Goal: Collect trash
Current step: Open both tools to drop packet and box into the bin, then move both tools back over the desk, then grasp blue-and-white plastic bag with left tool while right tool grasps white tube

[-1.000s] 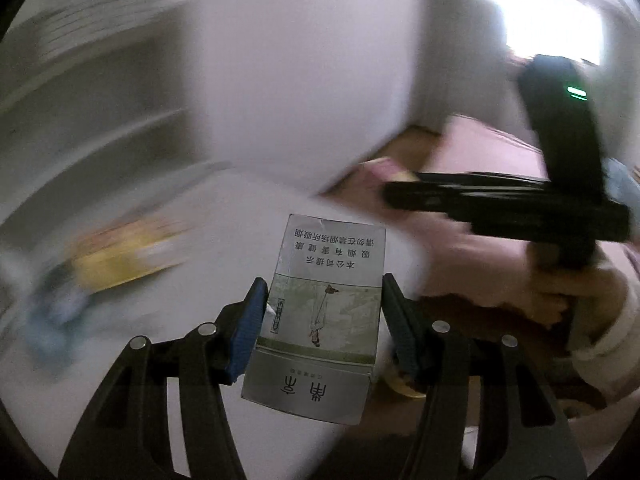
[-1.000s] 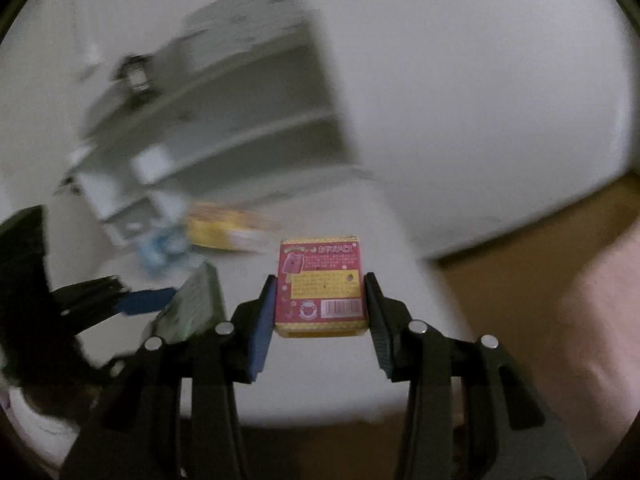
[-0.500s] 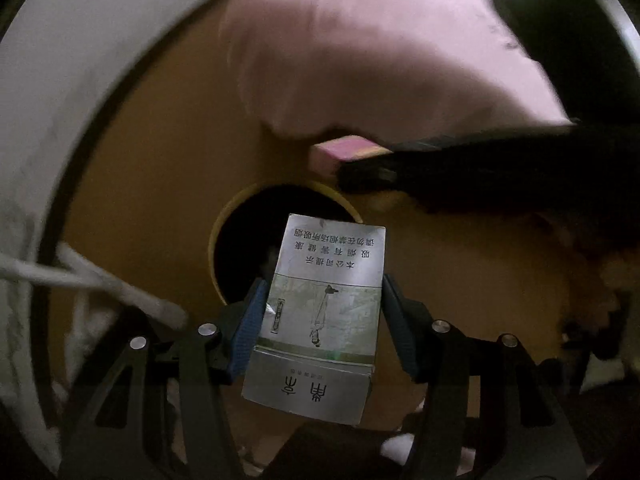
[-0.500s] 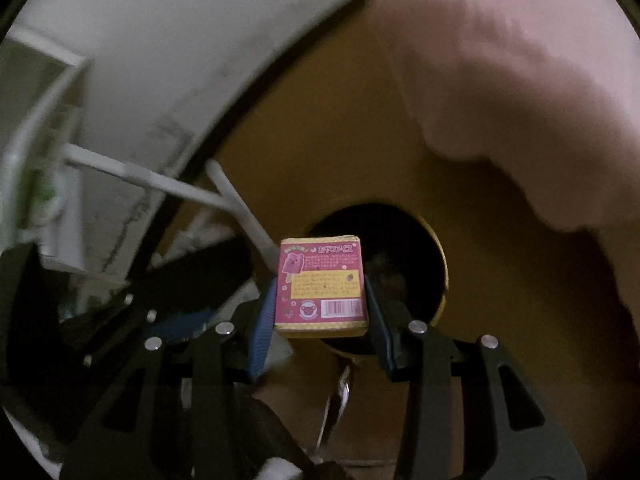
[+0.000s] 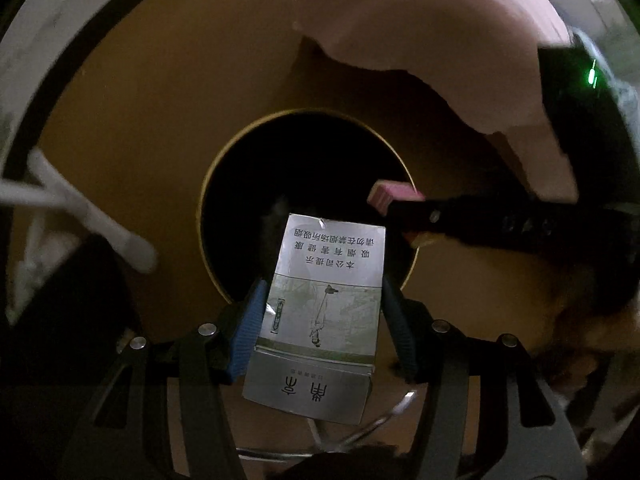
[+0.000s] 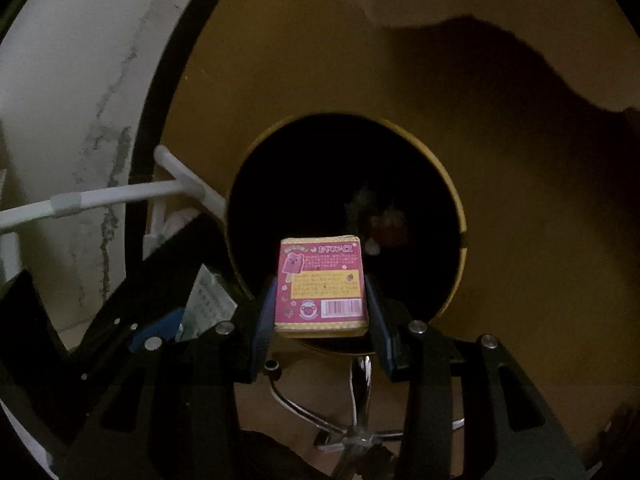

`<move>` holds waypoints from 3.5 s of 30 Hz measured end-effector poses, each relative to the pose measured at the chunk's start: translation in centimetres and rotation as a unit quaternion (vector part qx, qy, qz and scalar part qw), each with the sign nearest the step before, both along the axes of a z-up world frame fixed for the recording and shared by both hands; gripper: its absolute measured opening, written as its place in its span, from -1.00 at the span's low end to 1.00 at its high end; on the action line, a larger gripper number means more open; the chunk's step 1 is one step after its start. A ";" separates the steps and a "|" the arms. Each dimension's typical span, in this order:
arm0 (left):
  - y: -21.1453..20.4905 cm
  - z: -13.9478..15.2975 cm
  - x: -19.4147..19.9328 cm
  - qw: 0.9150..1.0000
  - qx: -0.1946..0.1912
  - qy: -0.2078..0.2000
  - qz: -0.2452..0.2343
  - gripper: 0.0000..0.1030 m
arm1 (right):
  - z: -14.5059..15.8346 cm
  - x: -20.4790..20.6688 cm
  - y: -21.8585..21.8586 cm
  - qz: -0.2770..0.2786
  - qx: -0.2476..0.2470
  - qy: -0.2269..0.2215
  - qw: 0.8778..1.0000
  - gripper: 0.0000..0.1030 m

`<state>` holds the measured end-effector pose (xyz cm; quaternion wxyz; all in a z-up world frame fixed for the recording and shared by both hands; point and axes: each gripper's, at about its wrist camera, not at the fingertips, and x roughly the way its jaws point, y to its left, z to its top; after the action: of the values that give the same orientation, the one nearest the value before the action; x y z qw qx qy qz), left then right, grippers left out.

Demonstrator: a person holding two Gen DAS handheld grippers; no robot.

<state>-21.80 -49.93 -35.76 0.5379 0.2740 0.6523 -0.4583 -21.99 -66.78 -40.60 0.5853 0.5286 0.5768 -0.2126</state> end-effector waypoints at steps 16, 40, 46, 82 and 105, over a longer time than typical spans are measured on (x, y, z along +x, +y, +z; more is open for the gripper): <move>0.2 14.1 -2.8 0.975 -0.212 -0.070 -0.022 0.87 | 16.4 -7.0 -5.6 -0.148 -0.300 -0.013 0.942 0.70; 45.9 36.9 17.6 0.739 -0.204 -0.423 0.482 0.87 | 37.6 27.0 27.8 0.306 -0.402 -0.363 0.783 0.88; 50.8 35.3 22.1 0.746 -0.176 -0.372 0.523 0.87 | 35.7 34.6 36.3 0.424 -0.364 -0.338 0.757 0.88; 54.7 31.3 25.0 0.752 -0.222 -0.302 0.543 -0.27 | 34.5 39.6 41.2 0.462 -0.356 -0.331 0.741 -0.65; 54.2 30.8 25.4 0.775 -0.158 -0.299 0.534 -0.27 | 34.4 39.3 41.6 0.456 -0.365 -0.334 0.739 -0.65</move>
<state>3.57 4.30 -4.98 0.9002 -0.0837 0.4180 -0.0895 17.36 -25.19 -6.18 0.9157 -0.0148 0.3944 0.0761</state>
